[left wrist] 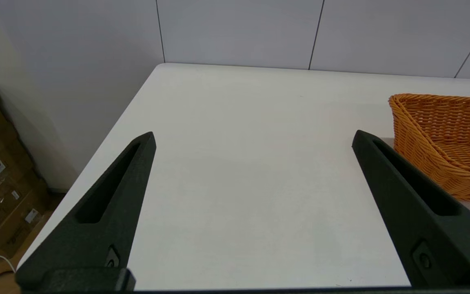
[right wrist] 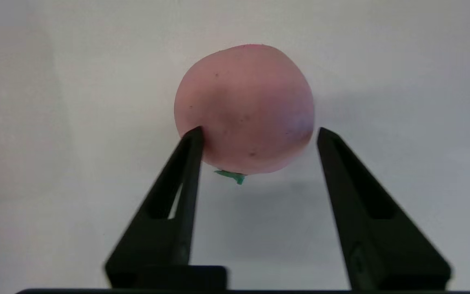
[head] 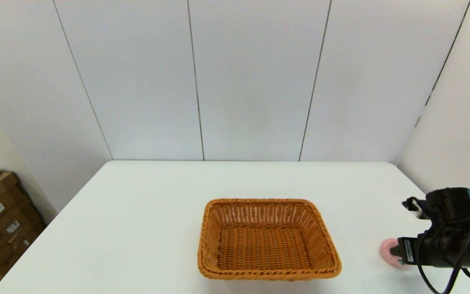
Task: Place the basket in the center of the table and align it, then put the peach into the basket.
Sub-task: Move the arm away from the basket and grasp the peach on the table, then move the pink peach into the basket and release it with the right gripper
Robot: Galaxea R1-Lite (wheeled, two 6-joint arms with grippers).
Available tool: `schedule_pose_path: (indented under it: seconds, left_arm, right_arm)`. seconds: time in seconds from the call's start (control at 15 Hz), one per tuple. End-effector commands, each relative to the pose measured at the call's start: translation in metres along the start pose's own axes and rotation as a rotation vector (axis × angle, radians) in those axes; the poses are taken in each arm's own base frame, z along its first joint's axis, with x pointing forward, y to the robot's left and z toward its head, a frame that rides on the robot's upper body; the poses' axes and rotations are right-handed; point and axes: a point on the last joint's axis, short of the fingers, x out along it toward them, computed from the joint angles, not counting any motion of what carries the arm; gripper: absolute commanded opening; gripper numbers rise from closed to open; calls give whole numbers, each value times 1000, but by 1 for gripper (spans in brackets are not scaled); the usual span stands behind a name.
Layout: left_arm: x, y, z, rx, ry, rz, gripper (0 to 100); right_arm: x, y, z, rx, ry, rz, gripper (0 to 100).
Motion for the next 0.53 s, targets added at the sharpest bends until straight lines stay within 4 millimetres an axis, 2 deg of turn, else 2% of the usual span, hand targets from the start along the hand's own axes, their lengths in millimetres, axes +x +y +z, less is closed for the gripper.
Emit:
schedule_pose_path:
  seconds: [0.07,0.2,0.33,0.4,0.53]
  left_arm:
    - [0,0,0,-1,0,1,100]
    - [0,0,0,-1,0,-1,100]
    - [0,0,0,-1,0,-1,100]
    - [0,0,0,-1,0,-1,100]
    - [0,0,0,-1,0,-1,100]
  right_arm:
    - [-1,0,-1,-1,1,1,0]
    - [-2,1,-2,-5,-2,6,0]
    - [-11,1,1,-3,-42,8,0]
    - [-24,2,7,-4,-101,15,0]
    - [-84,8,30,-15,-409,129,0]
